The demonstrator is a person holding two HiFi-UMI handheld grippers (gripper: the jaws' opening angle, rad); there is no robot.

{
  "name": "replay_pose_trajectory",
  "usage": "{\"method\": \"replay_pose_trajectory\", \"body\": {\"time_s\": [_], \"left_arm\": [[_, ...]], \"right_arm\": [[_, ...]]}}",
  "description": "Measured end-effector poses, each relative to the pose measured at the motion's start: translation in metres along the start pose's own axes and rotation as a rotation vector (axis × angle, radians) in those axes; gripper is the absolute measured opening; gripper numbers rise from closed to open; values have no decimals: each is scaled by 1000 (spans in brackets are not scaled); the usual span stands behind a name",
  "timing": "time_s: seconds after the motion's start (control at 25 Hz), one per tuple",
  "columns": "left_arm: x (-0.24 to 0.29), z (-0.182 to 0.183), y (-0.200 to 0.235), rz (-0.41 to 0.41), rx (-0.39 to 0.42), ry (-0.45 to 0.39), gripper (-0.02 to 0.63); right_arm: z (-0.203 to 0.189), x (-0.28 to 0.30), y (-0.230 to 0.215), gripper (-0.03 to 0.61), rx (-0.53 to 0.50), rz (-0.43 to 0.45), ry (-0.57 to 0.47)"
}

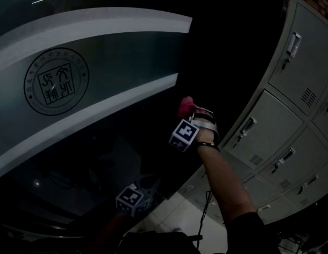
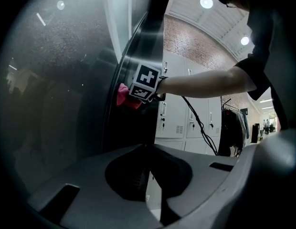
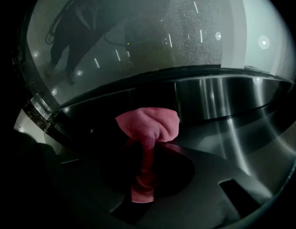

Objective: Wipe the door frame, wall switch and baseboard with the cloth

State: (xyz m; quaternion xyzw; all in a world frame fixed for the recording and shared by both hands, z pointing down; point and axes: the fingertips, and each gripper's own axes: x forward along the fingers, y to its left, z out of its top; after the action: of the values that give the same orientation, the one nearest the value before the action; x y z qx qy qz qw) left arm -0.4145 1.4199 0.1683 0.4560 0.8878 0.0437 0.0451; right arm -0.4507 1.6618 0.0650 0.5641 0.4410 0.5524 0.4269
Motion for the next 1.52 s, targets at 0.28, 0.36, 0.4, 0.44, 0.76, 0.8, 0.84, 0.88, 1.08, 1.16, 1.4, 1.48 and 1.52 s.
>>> {"method": "replay_pose_trajectory", "body": {"time_s": [0.28, 0.36, 0.4, 0.44, 0.76, 0.8, 0.84, 0.88, 1.08, 1.16, 1.4, 1.48, 1.52], "left_arm": [[8, 16, 16, 11, 6, -37, -6], [7, 16, 20, 15, 4, -35, -6], [7, 14, 22, 19, -2, -34, -6], [7, 12, 23, 24, -9, -30, -6], [7, -7, 22, 18, -44, 8, -6], [7, -8, 22, 18, -46, 10, -6], [7, -8, 23, 19, -47, 9, -6], [7, -9, 24, 22, -50, 7, -6], [5, -13, 26, 27, -69, 16, -6], [5, -16, 28, 30, -70, 24, -6], [2, -21, 36, 46, -79, 40, -6], [1, -23, 39, 56, -80, 44, -6], [0, -24, 41, 61, -82, 46, -6]], "right_arm": [[9, -2, 3, 55, 70, -8, -35], [10, 0, 11, 55, 106, 20, -35], [10, 0, 15, 55, 106, 29, -33], [11, 1, 19, 55, 100, 37, -32], [9, 12, 69, 55, 63, 100, -10], [8, 12, 76, 55, 60, 119, -7], [8, 13, 83, 55, 58, 136, -5], [8, 14, 89, 55, 54, 145, -5], [7, 26, 113, 55, 35, 151, -4], [8, 28, 121, 55, 38, 162, -1], [6, 38, 157, 55, 36, 221, 19], [5, 42, 165, 55, 26, 226, 25], [5, 43, 169, 55, 27, 234, 25]]}}
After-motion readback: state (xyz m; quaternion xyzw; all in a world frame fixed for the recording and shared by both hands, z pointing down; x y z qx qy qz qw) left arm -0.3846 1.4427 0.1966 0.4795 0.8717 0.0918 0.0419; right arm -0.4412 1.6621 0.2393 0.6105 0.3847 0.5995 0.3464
